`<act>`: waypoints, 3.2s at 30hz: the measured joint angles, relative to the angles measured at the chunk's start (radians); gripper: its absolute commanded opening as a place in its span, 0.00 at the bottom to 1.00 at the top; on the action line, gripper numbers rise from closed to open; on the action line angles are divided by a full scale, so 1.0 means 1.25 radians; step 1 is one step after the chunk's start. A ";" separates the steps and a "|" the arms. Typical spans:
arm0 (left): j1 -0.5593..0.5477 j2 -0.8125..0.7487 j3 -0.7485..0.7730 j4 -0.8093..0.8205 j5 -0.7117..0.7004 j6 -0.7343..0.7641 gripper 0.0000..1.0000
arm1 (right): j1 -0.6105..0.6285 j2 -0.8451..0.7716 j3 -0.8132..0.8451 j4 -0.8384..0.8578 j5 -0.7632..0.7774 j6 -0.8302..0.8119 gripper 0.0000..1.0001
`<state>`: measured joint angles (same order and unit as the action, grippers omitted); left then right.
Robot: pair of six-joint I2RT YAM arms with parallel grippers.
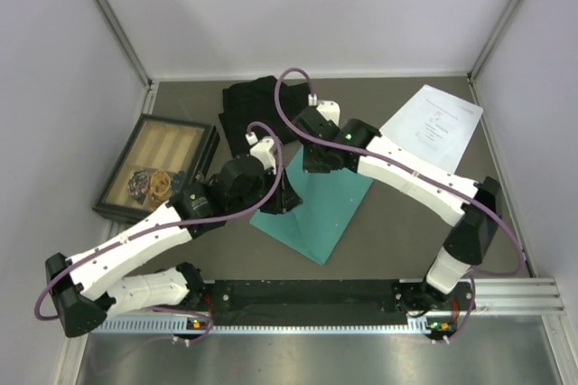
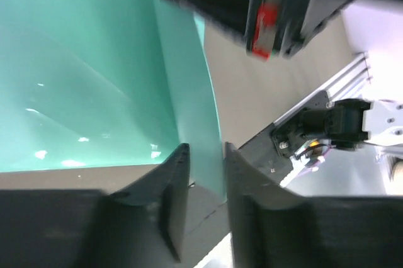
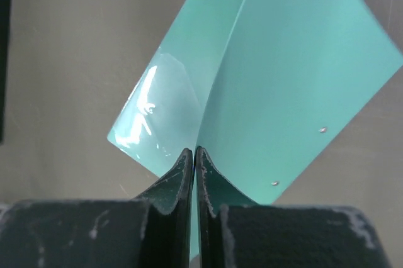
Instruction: Put the files into the folder
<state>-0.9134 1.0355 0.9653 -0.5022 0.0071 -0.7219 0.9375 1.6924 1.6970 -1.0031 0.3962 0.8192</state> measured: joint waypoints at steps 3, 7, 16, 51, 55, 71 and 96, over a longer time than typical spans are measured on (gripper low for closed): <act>0.001 -0.034 0.001 0.001 -0.005 0.011 0.61 | -0.002 -0.075 -0.113 0.063 -0.046 -0.054 0.00; 0.002 -0.085 0.002 -0.005 -0.044 0.016 0.69 | -0.004 -0.168 -0.191 0.097 -0.127 -0.149 0.00; 0.002 -0.186 0.031 -0.038 -0.190 -0.001 0.63 | -0.005 -0.291 -0.250 0.273 -0.301 -0.200 0.00; 0.003 0.628 0.154 0.276 -0.036 -0.069 0.55 | -0.523 -0.396 -0.643 0.174 -0.223 -0.266 0.68; 0.005 0.719 0.189 0.305 0.008 -0.074 0.55 | -0.527 -0.400 -0.591 0.125 -0.203 -0.287 0.89; 0.014 0.761 0.279 0.278 0.135 -0.027 0.70 | -0.691 -0.340 -0.499 0.232 -0.292 -0.276 0.91; 0.052 1.407 1.039 0.628 0.233 -0.296 0.50 | -0.992 0.078 -0.356 0.435 -0.419 -0.267 0.95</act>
<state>-0.8482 2.7945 2.2635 0.2825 0.2977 -1.0920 -0.3019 1.7901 1.2526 -0.4595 -0.1272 0.4854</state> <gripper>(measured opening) 0.523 0.949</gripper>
